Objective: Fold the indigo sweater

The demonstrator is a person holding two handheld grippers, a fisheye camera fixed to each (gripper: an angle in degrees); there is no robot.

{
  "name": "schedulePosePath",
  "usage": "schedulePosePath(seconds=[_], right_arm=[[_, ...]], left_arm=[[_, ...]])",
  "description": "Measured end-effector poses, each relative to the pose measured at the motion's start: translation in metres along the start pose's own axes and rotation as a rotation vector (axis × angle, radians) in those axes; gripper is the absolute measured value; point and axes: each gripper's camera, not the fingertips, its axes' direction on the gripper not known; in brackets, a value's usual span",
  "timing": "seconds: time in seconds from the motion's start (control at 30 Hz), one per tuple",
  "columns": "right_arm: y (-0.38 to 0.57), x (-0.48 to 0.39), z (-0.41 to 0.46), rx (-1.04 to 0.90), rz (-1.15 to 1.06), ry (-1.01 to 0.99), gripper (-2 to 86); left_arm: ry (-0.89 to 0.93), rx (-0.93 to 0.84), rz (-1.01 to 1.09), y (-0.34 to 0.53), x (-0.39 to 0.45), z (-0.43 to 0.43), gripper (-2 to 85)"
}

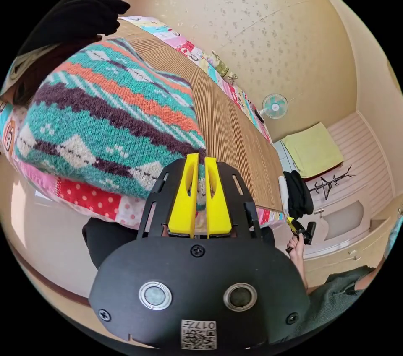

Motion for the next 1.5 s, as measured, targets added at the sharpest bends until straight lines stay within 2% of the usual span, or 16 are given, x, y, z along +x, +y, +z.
schedulePosePath(seconds=[0.13,0.2,0.27,0.33,0.43,0.47,0.6,0.7,0.77,0.87,0.97,1.03,1.07,1.23,1.37,1.5], right_arm=[[-0.008,-0.068,0.12,-0.165,-0.107,-0.247,3.7],[-0.01,-0.1,0.172,-0.258,-0.13,-0.277,7.2],[-0.012,-0.129,0.208,-0.255,-0.137,-0.273,11.6],[-0.012,-0.164,0.24,-0.226,-0.163,-0.286,10.8],[-0.005,-0.22,0.242,-0.17,-0.264,-0.209,7.6],[-0.001,-0.235,0.238,-0.151,-0.314,-0.207,7.4],[0.045,-0.346,0.227,-0.137,-0.719,-0.258,6.5],[0.086,-0.409,0.246,-0.235,-0.942,-0.202,6.2],[0.109,-0.438,0.256,-0.274,-1.052,-0.149,6.1],[0.144,-0.476,0.273,-0.361,-1.216,-0.082,6.1],[0.171,-0.495,0.273,-0.365,-1.295,-0.027,6.2],[0.175,-0.493,0.249,-0.272,-1.263,0.001,6.5],[0.174,-0.491,0.239,-0.247,-1.249,-0.006,6.6],[0.125,-0.453,0.123,-0.114,-1.029,-0.319,4.7],[0.095,-0.409,0.054,0.059,-0.825,-0.3,3.4],[0.098,-0.367,0.005,0.161,-0.722,-0.195,7.1]], left_arm=[[0.048,-0.157,0.154,0.045,0.047,0.013,2.0],[0.046,-0.281,0.274,0.068,0.081,0.019,2.4],[0.052,-0.352,0.34,0.08,0.1,0.019,2.8],[0.019,-0.407,0.374,0.085,0.113,0.012,3.3],[-0.021,-0.323,0.367,0.077,0.123,-0.036,3.6],[-0.025,-0.228,0.346,0.071,0.124,-0.067,4.3],[-0.009,0.037,0.173,0.041,0.101,-0.158,13.2],[0.118,0.043,0.091,0.014,0.074,-0.186,22.0],[0.085,-0.013,0.088,0.003,0.069,-0.189,23.6],[-0.03,-0.144,0.124,-0.005,0.076,-0.179,21.7],[-0.118,-0.139,0.172,0.001,0.077,-0.179,8.3],[0.038,-0.062,0.219,0.006,0.071,-0.197,5.7],[0.19,0.004,0.246,0.009,0.063,-0.213,5.4],[0.649,0.313,0.53,0.017,0.053,-0.297,4.8],[1.173,0.495,0.718,-0.005,0.052,-0.33,4.5],[1.628,0.572,0.73,-0.034,0.073,-0.323,4.4]])
